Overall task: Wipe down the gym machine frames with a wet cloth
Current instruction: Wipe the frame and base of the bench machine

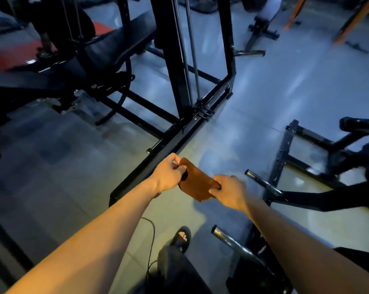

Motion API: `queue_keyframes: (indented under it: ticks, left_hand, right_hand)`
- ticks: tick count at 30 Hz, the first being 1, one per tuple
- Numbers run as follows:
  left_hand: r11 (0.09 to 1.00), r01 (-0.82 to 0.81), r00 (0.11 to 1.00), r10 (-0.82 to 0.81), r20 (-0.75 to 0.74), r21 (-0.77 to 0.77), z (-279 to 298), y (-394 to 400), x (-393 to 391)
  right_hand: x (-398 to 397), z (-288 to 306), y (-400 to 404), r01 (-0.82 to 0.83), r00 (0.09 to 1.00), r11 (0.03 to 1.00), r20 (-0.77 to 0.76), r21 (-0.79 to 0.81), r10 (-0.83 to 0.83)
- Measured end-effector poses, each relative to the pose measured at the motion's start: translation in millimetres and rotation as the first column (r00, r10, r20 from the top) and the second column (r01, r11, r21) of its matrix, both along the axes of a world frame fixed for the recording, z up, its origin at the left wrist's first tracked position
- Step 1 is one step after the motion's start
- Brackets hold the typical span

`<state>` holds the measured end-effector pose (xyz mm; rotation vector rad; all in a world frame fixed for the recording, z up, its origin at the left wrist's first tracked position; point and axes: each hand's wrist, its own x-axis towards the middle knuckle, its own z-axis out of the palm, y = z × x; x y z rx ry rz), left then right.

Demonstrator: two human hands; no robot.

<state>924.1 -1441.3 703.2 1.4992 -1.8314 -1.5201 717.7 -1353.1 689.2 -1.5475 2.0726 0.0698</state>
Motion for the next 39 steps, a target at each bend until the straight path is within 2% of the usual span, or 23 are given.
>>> queue_keyframes:
  ticks: [5, 8, 12, 16, 20, 21, 24, 27, 30, 31, 33, 34, 36, 37, 39]
  left_hand:
    - [0.998, 0.053, 0.998, -0.051, -0.036, 0.031, 9, -66, -62]
    - [0.996, 0.064, 0.996, -0.06, -0.059, 0.063, 15, -106, -100]
    - [0.994, 0.095, 0.991, -0.089, -0.103, 0.06, 24, -148, -137]
    - [0.978, 0.175, 0.977, -0.157, -0.144, 0.115, 32, -169, -177]
    - [0.961, 0.241, 0.964, -0.221, -0.15, 0.133, 32, -197, -233]
    - [0.96, 0.253, 0.961, -0.236, -0.145, 0.116, 31, -203, -245]
    - [0.96, 0.268, 0.96, -0.259, -0.102, 0.077, 31, -225, -290]
    - [0.945, 0.322, 0.944, -0.315, -0.098, 0.059, 29, -254, -334]
    - [0.911, 0.408, 0.911, -0.402, -0.095, 0.062, 28, -292, -377]
    - [0.892, 0.452, 0.891, -0.45, -0.058, 0.02, 26, -299, -385]
    - [0.799, 0.578, 0.816, -0.558, 0.152, -0.167, 18, -321, -407]
    - [0.731, 0.634, 0.772, -0.582, 0.256, -0.253, 17, -333, -420]
    - [0.657, 0.676, 0.737, -0.586, 0.337, -0.335, 23, -348, -441]
    - [0.656, 0.672, 0.74, -0.583, 0.334, -0.344, 28, -355, -453]
    - [0.698, 0.625, 0.779, -0.539, 0.319, -0.348, 38, -371, -479]
  right_hand:
    - [-46, -7, -41, 0.322, 0.937, 0.934, 0.197, -0.154, -0.29]
    - [-79, 7, -61, 0.527, 0.818, 0.82, 0.394, -0.221, -0.42]
    - [-123, 24, -77, 0.705, 0.648, 0.683, 0.563, -0.191, -0.512]
    - [-150, 31, -80, 0.838, 0.479, 0.51, 0.707, -0.193, -0.52]
    - [-167, 26, -96, 0.962, 0.234, 0.244, 0.822, -0.12, -0.519]
    - [-170, 25, -100, 0.973, 0.204, 0.198, 0.829, -0.116, -0.521]
    - [-196, 29, -115, 0.982, 0.187, 0.12, 0.82, -0.145, -0.541]
    - [-238, 31, -135, 0.984, 0.177, 0.102, 0.78, -0.144, -0.6]
    - [-284, 33, -169, 0.995, 0.103, 0.067, 0.774, -0.078, -0.625]
    - [-291, 37, -176, 0.996, 0.094, 0.058, 0.78, -0.074, -0.619]
    - [-309, 46, -200, 0.994, 0.093, 0.011, 0.792, -0.109, -0.603]
    - [-319, 49, -212, 0.989, 0.106, -0.014, 0.779, -0.146, -0.618]
    - [-333, 55, -230, 0.974, 0.148, -0.033, 0.738, -0.224, -0.659]
    - [-342, 57, -234, 0.965, 0.157, -0.049, 0.719, -0.256, -0.677]
    - [-359, 66, -246, 0.933, 0.251, -0.008, 0.668, -0.359, -0.7]
